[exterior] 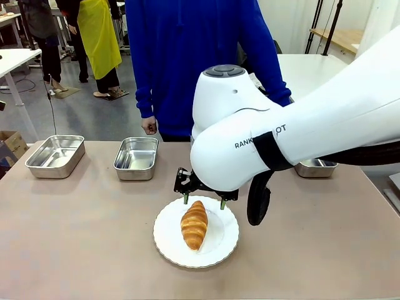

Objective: Place the bread in the container.
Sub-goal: Place the Butter Roll into the Airtight Container indicated by the human.

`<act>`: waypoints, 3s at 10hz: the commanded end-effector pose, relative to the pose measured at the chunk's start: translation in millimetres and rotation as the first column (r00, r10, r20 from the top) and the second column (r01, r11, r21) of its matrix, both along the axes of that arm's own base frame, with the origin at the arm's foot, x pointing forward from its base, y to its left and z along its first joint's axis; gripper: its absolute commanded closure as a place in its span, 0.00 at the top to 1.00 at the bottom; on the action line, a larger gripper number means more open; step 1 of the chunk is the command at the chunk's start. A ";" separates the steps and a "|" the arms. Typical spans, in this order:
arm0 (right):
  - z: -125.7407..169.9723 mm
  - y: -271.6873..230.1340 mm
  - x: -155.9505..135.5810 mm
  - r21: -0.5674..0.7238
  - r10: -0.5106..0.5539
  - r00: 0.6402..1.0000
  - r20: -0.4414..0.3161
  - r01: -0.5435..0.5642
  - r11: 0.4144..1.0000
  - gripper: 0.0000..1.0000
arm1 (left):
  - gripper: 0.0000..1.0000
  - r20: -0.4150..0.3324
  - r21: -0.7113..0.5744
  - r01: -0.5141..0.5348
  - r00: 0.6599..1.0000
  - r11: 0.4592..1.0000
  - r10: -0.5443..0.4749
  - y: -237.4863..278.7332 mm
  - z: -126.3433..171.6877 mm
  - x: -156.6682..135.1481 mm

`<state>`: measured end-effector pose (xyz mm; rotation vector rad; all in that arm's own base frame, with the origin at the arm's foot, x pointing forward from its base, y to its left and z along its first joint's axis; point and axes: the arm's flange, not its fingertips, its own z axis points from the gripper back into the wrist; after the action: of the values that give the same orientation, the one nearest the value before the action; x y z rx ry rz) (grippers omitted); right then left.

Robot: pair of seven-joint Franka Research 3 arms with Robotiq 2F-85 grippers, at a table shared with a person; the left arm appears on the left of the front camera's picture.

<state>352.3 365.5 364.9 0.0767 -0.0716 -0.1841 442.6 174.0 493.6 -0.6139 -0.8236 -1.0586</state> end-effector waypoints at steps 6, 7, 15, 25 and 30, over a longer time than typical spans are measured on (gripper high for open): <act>-46.6 18.4 8.0 0.038 0.081 0.996 -0.044 -0.080 0.996 1.00 | 1.00 0.006 -0.004 0.001 1.000 1.000 -0.001 -0.4 1.7 -1.2; -51.9 20.3 9.8 0.036 0.096 0.994 -0.055 -0.094 0.995 1.00 | 1.00 0.006 -0.004 0.001 1.000 1.000 -0.001 -0.4 1.7 -1.2; -60.9 28.1 6.4 -0.009 0.169 0.981 -0.090 -0.171 0.985 0.61 | 1.00 0.006 -0.004 0.001 1.000 1.000 -0.001 -0.4 1.7 -1.2; -8.0 16.8 5.6 -0.008 0.221 0.975 -0.006 -0.221 0.975 0.42 | 1.00 0.006 -0.004 0.001 1.000 1.000 -0.001 -0.4 1.7 -1.2; 156.1 -23.4 25.8 -0.060 0.440 0.895 0.068 -0.437 0.898 0.42 | 1.00 0.006 -0.004 0.001 1.000 1.000 -0.001 -0.4 1.7 -1.2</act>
<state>367.2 356.4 507.0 0.0455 -0.1457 0.2024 442.5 174.2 493.7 -0.6135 -0.8239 -1.0582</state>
